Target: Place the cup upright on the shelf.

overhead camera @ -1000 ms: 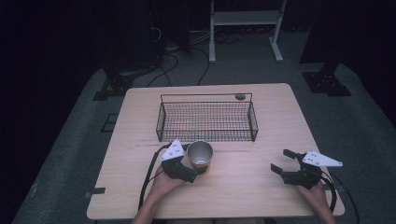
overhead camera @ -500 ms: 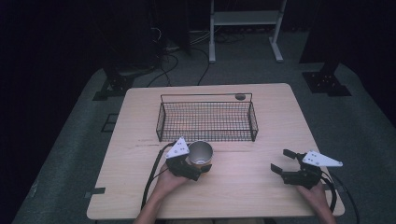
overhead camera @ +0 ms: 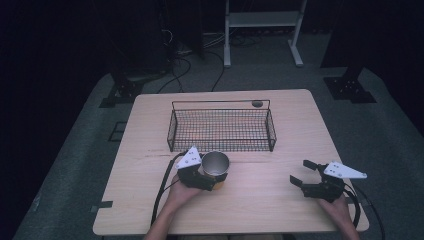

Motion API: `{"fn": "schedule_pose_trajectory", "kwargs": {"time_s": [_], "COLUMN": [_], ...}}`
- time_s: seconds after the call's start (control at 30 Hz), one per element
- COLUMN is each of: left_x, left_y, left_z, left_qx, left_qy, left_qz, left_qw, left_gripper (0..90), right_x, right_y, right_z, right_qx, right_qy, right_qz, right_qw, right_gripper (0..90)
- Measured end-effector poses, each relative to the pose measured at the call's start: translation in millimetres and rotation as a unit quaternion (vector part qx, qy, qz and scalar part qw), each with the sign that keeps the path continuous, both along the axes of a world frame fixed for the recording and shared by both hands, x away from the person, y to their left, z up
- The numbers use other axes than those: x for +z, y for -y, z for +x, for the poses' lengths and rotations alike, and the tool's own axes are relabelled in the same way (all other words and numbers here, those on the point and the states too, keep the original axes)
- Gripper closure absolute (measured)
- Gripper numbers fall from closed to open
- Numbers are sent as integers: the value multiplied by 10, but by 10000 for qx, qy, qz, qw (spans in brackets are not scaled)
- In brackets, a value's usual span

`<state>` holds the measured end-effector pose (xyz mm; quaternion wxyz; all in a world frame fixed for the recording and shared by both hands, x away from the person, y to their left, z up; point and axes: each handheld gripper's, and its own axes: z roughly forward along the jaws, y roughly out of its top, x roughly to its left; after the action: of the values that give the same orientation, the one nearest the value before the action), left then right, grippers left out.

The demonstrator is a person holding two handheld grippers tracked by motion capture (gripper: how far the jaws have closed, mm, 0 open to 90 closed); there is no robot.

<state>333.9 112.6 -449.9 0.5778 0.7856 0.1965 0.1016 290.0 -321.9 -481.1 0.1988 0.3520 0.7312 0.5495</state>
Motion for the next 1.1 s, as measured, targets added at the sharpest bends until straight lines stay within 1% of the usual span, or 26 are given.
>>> {"fn": "schedule_pose_trajectory", "kwargs": {"time_s": [0.1, 0.2, 0.3, 0.4, 0.47, 0.6, 0.8, 1.1], "left_x": [28, 77, 166, 264, 329, 456, 640, 901], "left_y": [-20, -26, -12, 8, 27, 61, 74, 143], "left_z": [0, 17, 38, 77, 108, 198, 371, 621], "left_qx": [10, -24, -53, -100, -115, -148, -211, -230], "left_qy": [10, -21, 67, 99, 164, 214, 167, 189], "left_qz": [-79, -99, -139, -223, -207, -182, -303, -229], "left_qw": [10000, 9999, 9999, 9997, 9996, 9995, 9992, 9993], "left_gripper": [121, 121, 121, 121, 121, 121, 121, 121], "right_x": [0, 0, 0, 0, 0, 1, 1, 1], "right_y": [0, 0, 0, 0, 0, 0, -1, -2], "right_z": [1, 0, 0, 0, 0, 0, -1, 0], "right_qx": [0, -1, -2, -1, 0, 9, 13, 22], "right_qy": [4, 1, 4, 5, 3, 7, 3, 12], "right_qz": [-1, -1, -3, -5, -1, -9, -10, -5], "right_qw": [10000, 10000, 10000, 10000, 10000, 10000, 10000, 10000], "right_gripper": [138, 138, 138, 138, 138, 138, 139, 138]}}
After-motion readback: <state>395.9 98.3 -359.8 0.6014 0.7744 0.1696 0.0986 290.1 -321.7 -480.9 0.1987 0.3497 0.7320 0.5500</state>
